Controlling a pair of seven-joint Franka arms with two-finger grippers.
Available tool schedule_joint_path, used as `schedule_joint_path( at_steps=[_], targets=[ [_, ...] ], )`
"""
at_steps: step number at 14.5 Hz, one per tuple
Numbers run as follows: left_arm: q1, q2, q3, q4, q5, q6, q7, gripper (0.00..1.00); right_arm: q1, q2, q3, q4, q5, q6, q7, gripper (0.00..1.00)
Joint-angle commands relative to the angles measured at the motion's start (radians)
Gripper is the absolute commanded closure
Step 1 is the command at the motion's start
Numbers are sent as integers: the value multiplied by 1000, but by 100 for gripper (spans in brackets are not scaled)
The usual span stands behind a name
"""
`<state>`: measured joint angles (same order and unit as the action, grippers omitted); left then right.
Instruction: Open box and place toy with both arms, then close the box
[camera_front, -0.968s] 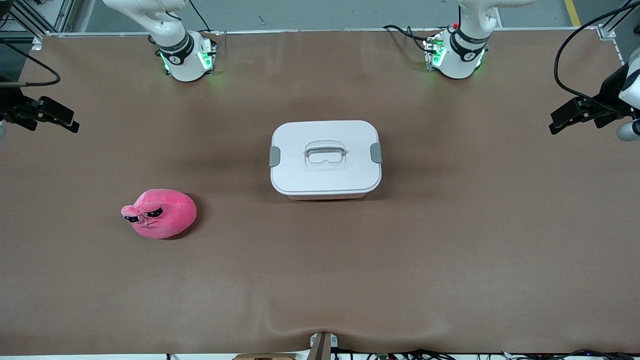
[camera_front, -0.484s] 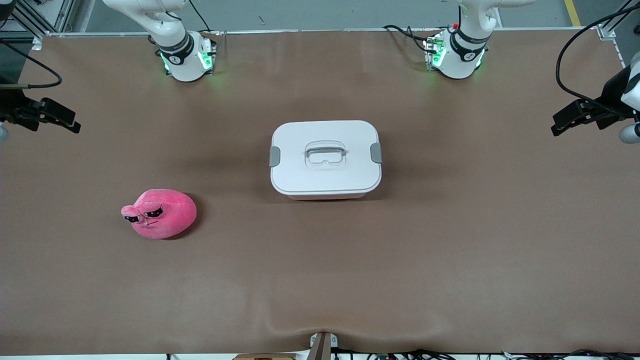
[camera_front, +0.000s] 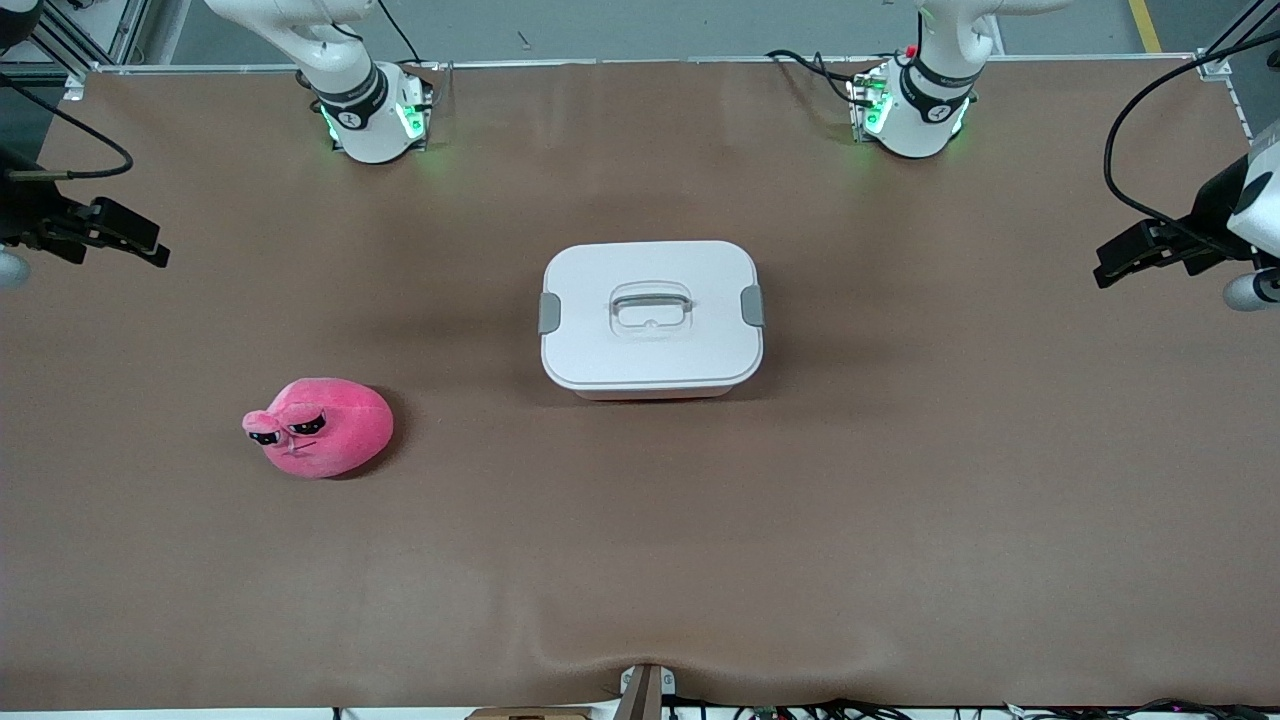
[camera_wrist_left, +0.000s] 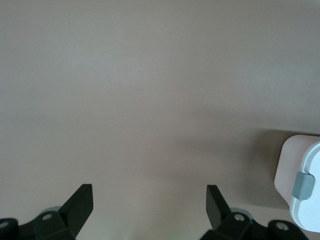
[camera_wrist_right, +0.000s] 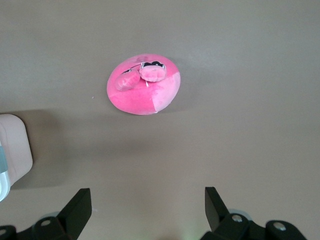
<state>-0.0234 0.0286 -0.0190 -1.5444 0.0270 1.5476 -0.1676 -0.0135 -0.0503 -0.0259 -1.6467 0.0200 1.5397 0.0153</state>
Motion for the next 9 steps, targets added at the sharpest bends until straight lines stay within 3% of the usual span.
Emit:
schedule_joint_path(
  at_steps=[1, 5, 9],
  targets=[
    [35, 14, 4, 35, 25, -23, 2, 0, 50, 1, -6, -9, 5, 14, 5, 0],
    [33, 22, 1, 35, 11, -18, -21, 0, 89, 18, -8, -31, 5, 26, -41, 0],
    [28, 37, -7, 35, 7, -15, -169, 0, 113, 55, -8, -62, 2, 103, -185, 0]
  ],
)
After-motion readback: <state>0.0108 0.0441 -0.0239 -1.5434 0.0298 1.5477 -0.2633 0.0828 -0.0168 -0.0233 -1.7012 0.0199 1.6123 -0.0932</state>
